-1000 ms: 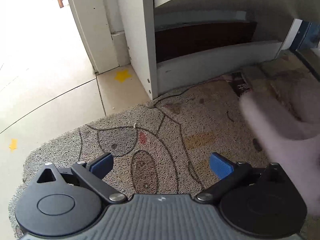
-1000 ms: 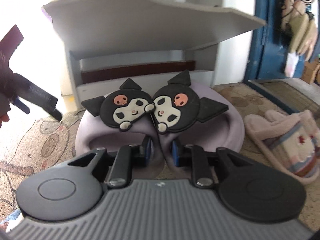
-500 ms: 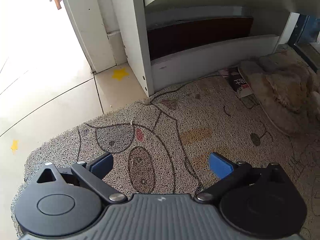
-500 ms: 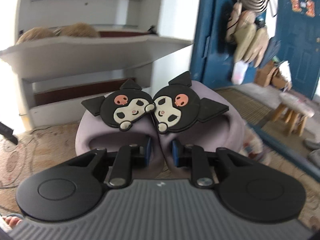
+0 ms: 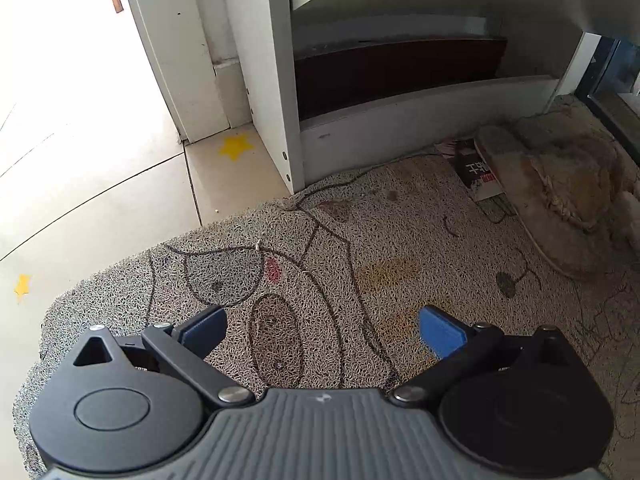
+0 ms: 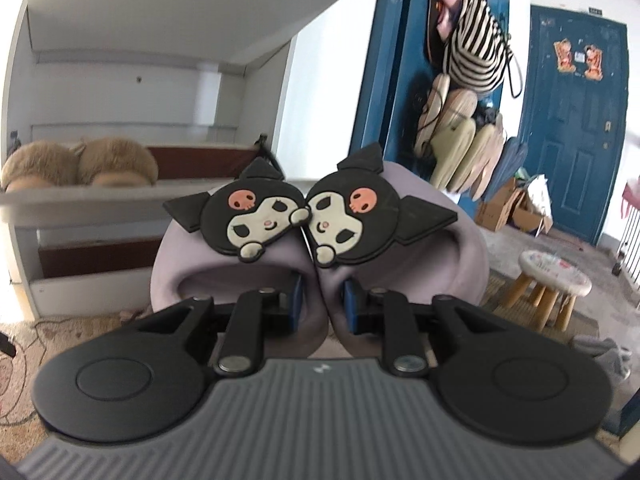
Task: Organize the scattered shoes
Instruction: 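Carry the lavender slides onto the shelf beside the brown plush slippers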
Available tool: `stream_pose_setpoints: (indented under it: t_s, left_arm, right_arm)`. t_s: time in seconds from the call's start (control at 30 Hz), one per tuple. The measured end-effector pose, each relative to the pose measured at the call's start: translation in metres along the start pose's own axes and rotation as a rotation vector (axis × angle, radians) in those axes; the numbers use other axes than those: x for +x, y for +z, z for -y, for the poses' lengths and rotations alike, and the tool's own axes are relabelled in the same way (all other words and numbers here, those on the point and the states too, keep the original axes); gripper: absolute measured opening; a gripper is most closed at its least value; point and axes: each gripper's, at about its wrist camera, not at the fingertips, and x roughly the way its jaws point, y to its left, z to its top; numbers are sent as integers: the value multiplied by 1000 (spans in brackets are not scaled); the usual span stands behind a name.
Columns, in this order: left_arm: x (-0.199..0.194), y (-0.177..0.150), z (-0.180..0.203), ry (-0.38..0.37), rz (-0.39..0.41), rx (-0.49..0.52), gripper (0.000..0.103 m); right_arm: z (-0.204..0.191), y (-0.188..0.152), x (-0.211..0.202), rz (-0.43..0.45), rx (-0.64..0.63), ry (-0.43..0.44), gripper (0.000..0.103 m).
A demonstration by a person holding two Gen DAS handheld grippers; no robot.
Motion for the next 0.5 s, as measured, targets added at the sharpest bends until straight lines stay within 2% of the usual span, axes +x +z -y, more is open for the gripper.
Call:
stream_pose_setpoints:
  t_s: [0.17, 0.27, 0.5]
  left_arm:
    - [3, 0, -4, -5, -6, -9, 103]
    - [6, 1, -7, -11, -12, -20, 103]
    - [5, 1, -12, -30, -16, -41, 103]
  right_arm:
    - [5, 21, 6, 35, -3, 27, 20]
    - [-5, 43, 31, 30, -99, 56, 20]
    - [-22, 85, 92, -52, -199, 152, 21]
